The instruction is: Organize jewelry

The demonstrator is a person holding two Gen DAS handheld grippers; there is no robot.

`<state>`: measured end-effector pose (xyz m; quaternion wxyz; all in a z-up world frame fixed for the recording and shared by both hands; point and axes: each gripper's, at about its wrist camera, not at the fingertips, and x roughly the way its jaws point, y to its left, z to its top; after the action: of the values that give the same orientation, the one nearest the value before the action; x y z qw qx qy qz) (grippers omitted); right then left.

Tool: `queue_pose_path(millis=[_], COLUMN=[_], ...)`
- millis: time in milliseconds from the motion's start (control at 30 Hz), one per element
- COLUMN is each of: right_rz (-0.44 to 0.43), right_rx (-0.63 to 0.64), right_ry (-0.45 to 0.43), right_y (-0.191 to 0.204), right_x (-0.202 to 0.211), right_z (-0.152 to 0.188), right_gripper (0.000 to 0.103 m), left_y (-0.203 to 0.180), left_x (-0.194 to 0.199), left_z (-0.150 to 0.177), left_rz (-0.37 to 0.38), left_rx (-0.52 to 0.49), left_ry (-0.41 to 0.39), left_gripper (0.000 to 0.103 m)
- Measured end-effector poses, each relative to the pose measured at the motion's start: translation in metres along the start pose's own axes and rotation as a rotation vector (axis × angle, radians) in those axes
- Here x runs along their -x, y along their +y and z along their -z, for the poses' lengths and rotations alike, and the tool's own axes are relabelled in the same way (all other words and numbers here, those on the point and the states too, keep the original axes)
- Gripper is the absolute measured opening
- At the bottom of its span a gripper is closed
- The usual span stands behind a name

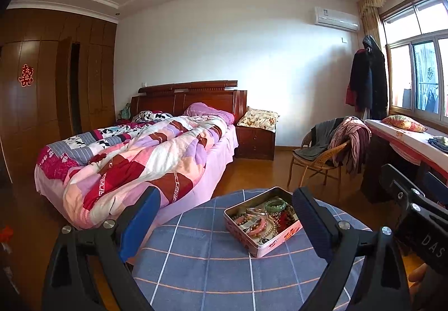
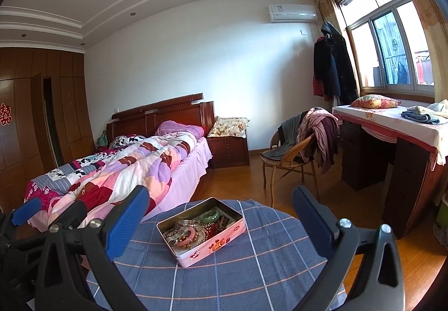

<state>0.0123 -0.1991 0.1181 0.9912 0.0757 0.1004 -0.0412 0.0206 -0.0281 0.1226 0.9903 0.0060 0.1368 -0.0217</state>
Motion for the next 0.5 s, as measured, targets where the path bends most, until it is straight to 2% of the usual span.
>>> queue_pose_path(millis=[500], right_rz=[-0.003], right_rx=[-0.003], right_ry=[0.004], right_y=[-0.0016], right_x=[-0.0004], right_z=[0.0006], right_gripper=[0.103], left_y=[0.0008], left_x=[-0.0019], left_z=[0.0009], left_rz=[-0.005], left_rx=[-0.006], left_ry=[0.007], left_gripper=[0.095])
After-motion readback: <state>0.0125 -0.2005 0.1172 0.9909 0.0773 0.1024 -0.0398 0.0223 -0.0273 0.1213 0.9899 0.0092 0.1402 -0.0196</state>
